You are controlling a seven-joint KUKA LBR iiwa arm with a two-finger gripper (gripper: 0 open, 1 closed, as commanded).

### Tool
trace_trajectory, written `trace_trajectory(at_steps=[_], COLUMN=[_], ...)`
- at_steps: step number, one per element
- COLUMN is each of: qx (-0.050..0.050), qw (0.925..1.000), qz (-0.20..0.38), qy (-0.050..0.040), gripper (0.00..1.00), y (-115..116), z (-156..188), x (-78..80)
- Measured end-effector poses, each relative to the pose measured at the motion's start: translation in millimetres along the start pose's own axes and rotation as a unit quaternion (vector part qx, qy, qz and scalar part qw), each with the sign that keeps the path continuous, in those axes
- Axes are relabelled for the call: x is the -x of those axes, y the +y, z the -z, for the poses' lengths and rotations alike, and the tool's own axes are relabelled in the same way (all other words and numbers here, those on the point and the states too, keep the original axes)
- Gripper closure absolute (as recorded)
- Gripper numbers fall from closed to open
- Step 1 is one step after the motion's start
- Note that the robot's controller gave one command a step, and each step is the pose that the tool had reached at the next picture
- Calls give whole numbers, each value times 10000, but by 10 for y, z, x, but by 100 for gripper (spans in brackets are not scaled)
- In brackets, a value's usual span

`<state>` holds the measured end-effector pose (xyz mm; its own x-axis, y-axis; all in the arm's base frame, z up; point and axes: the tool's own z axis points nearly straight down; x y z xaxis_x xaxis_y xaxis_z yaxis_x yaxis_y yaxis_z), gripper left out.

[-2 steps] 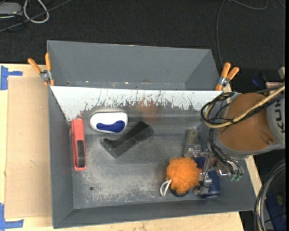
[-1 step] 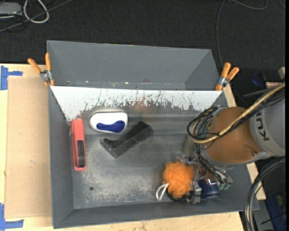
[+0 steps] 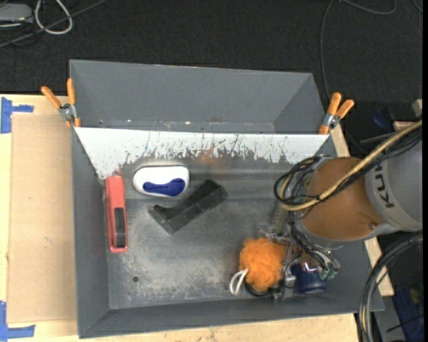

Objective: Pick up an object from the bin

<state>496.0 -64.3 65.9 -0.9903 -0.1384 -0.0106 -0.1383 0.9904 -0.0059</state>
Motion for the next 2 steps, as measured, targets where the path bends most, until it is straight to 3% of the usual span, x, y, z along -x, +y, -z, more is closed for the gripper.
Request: trace_trajectory(at_steps=[1,2], qx=[-19,-19], qw=[9999,9999], qz=[98,107], qy=[-64,-62], gripper=[100,100], y=[-58,-57], z=[74,73], x=[-122,-123])
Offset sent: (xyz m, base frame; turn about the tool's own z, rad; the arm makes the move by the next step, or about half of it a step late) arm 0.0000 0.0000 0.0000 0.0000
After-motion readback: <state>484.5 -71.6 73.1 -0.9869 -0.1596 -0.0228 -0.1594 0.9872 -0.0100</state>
